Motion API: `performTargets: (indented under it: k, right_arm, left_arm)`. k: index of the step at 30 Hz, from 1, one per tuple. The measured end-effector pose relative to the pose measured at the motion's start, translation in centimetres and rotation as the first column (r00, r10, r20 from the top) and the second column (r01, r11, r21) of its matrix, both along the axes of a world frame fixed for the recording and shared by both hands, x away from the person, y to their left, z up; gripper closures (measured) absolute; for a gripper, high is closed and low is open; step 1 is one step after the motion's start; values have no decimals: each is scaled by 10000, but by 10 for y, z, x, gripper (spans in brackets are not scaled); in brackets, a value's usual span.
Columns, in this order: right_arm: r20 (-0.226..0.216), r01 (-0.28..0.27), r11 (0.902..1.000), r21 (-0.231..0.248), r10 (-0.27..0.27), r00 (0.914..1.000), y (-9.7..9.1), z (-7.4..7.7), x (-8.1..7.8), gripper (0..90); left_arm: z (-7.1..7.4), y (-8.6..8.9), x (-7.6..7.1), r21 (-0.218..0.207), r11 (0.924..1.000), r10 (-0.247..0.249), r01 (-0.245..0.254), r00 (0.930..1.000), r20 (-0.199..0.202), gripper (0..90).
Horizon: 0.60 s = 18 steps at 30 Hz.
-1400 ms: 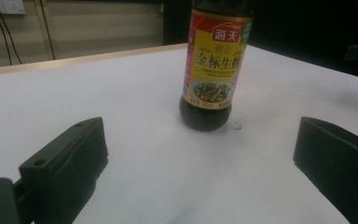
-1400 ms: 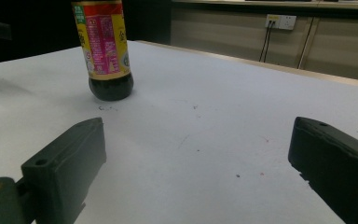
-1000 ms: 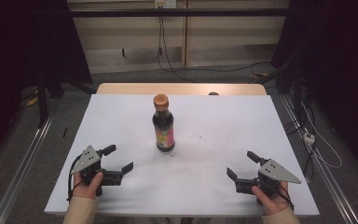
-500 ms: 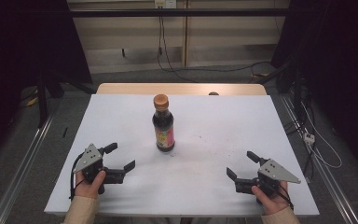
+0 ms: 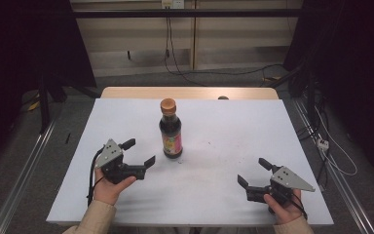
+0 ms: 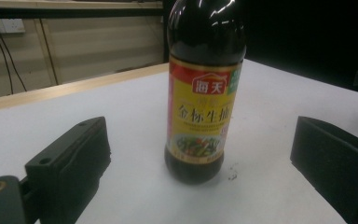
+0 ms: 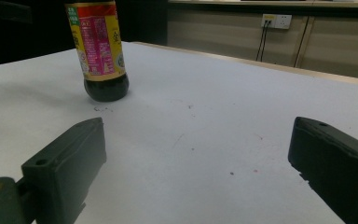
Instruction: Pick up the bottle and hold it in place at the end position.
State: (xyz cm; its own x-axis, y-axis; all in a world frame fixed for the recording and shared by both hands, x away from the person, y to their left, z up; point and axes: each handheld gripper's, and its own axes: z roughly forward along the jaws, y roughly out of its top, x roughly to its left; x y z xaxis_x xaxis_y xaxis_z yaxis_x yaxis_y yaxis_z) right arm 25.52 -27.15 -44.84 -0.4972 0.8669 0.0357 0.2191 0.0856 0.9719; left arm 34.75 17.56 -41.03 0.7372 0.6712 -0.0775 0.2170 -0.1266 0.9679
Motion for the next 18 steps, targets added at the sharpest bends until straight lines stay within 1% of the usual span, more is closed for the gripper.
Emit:
performTargets:
  k: [1,3,4,5,6,7,10,11,13,15,16,18]
  right_arm:
    - [2,2,10000,12,-2,10000,0,0,0,33]
    - [7,20,10000,24,-20,10000,0,0,0,33]
    - [2,40,10000,17,-40,10000,-1,0,0,33]
    - [-13,44,10000,15,-44,10000,-1,0,0,33]
    - [-12,22,10000,23,-22,10000,-1,0,0,33]
    - [-13,15,10000,26,-15,10000,-1,0,0,33]
    - [-14,32,10000,54,-32,10000,-2,0,-1,34]
    - [-24,49,10000,67,-49,10000,-2,0,-2,33]
    - [-34,55,9999,89,-55,10000,-2,0,-2,33]
    - [-27,82,9999,91,-82,10000,-3,0,-2,33]
    - [-27,82,9999,91,-82,10000,-3,0,-2,33]
    - [-16,83,9999,103,-83,10000,-3,0,-2,33]
  left_arm:
    - [2,-5,4,-37,10000,-77,77,10000,43,42]
    - [2,-7,7,-24,10000,-56,56,10000,49,42]
    - [3,-11,9,-102,9999,-38,38,10000,-10,42]
    - [4,-13,11,3,10000,-56,56,10000,43,42]
    - [4,-16,14,10,10000,-69,69,10000,41,42]
    - [5,-19,16,77,10000,-57,57,10000,-22,42]
    - [6,-26,24,103,9999,-113,113,9999,-78,44]
    - [6,-29,26,38,9999,-102,102,9999,-123,44]
    - [7,-36,32,111,9997,-223,224,9997,-61,45]
    - [7,-38,35,164,9995,-251,253,9996,-91,48]
    - [7,-41,36,74,9996,-277,278,9994,-193,48]
    - [8,-44,40,77,9994,-349,350,9992,-207,49]
